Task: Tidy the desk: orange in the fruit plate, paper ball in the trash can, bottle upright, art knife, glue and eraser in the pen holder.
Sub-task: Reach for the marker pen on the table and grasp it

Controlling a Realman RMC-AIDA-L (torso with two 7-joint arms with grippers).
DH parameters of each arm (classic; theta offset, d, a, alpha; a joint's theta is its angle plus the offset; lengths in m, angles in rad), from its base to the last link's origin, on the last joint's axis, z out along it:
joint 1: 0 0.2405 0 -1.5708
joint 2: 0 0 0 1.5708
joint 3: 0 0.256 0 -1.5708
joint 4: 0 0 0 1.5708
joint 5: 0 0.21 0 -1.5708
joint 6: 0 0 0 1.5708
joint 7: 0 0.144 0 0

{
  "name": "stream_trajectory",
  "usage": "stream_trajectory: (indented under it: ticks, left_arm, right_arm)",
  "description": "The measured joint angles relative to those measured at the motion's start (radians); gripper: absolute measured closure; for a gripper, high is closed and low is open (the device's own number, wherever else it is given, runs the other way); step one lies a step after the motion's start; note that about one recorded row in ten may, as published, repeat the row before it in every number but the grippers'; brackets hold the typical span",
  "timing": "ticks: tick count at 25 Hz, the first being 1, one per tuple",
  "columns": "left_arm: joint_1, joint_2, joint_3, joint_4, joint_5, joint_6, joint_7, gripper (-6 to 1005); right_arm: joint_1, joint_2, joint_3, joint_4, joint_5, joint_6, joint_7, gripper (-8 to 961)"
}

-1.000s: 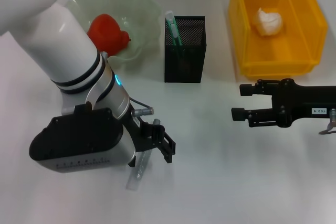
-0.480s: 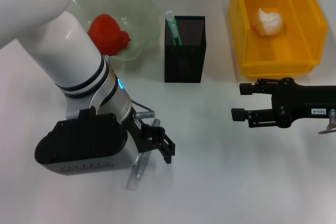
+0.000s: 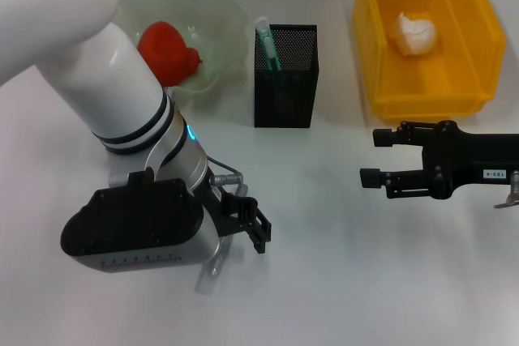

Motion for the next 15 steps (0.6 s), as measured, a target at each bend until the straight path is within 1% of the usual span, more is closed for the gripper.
stream_trajectory:
  ticks: [1,7,15]
  left_arm:
    - [0.000,0.000,0.003,-0.001,0.000,-0.003,-0.003,227]
    - [-0.008,0.000,0.008,-0.015,0.001,-0.010,-0.013,364]
    - [-0.014,0.000,0.003,-0.027,0.013,-0.015,-0.013,370]
  right_arm:
    - [0.001,0.000,0.000,0.000,-0.001,0.000,0.000,141]
    - [-0.001,0.000,0.000,0.001,-0.002,-0.001,0.000,141]
    - [-0.004,0.000,0.000,0.001,-0.005,-0.007,0.003,141]
